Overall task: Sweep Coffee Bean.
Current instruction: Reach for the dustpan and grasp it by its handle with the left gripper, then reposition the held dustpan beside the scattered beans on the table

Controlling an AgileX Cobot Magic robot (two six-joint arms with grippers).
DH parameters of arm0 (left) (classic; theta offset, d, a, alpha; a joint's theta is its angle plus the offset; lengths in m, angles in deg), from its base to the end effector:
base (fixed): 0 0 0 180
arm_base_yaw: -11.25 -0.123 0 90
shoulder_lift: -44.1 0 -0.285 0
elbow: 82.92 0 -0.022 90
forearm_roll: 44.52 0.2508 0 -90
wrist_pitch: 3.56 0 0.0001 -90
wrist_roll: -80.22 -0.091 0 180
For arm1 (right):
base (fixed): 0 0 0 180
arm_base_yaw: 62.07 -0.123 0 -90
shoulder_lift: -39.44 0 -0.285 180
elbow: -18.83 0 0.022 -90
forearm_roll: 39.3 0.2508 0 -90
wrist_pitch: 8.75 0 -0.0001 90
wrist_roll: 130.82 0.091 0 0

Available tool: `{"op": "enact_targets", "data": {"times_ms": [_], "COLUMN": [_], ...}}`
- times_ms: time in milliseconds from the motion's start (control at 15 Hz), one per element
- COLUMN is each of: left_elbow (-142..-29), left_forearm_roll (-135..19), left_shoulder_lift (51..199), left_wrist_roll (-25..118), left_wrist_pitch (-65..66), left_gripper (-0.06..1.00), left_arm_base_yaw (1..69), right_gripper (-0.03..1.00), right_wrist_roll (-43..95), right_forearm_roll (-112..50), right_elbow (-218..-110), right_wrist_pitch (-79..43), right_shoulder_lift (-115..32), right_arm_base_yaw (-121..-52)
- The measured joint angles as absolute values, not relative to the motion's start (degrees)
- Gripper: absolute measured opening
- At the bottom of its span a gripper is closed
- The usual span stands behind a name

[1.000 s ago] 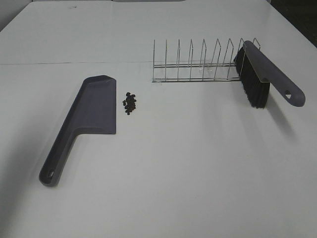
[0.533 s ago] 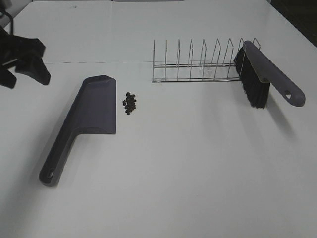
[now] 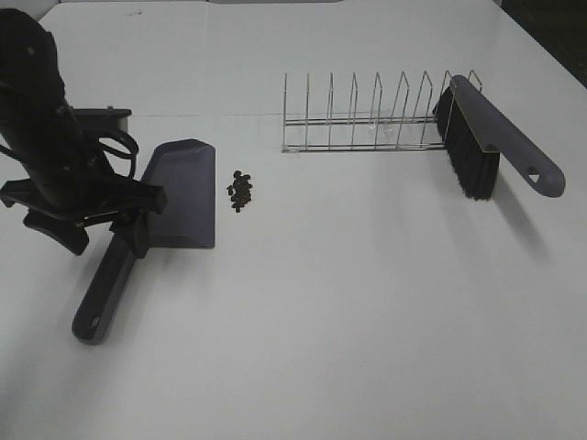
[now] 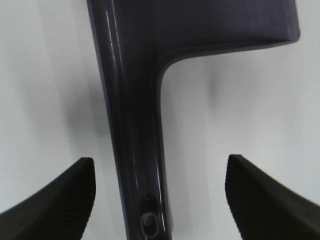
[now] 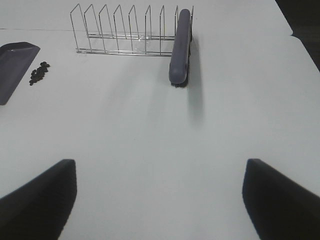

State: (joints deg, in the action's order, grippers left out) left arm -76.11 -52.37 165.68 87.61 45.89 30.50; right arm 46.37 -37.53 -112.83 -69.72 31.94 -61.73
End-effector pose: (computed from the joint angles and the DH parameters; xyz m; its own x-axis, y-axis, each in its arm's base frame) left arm 0.3398 -0.1287 0.1369 -0.9928 0.1185 -0.0189 0.1198 0.9866 -0.1104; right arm -0.0062 0.0025 0.2781 -0.4500 -0.0314 -0.8925 -0.0335 0.9993 -0.0182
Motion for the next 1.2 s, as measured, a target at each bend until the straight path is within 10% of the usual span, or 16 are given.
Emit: {"op": "enact_targets", "data": {"times_ms": [467,733,1200], "left_elbow": [-76.86,-76.86,-76.57], "left_forearm_roll": [-51.57,-50.88,-49.74], "left_shoulder_lift": [172.84,172.90,170.32], "left_wrist_roll": [88.07,89.44,91.50], "left_wrist_pitch": [40.79,40.73,42.80], "left_gripper": [0.66,0.30,0.27], "left_arm_base_yaw": [30.50,30.45,30.45], "right_gripper": [0.82,0.82,0.82], "right_wrist_roll": [46.37,46.37,46.37], "right_forearm_roll": [-37.41,-37.41,-37.41], "right_elbow": [-112.83,-112.83,-112.83], "right_wrist_pitch": [-69.72,-69.72,-69.72], "right_shoulder_lift": [31.94,31.94,31.94], "right_arm_base_yaw": [-61.73,-61.73,-61.73]}}
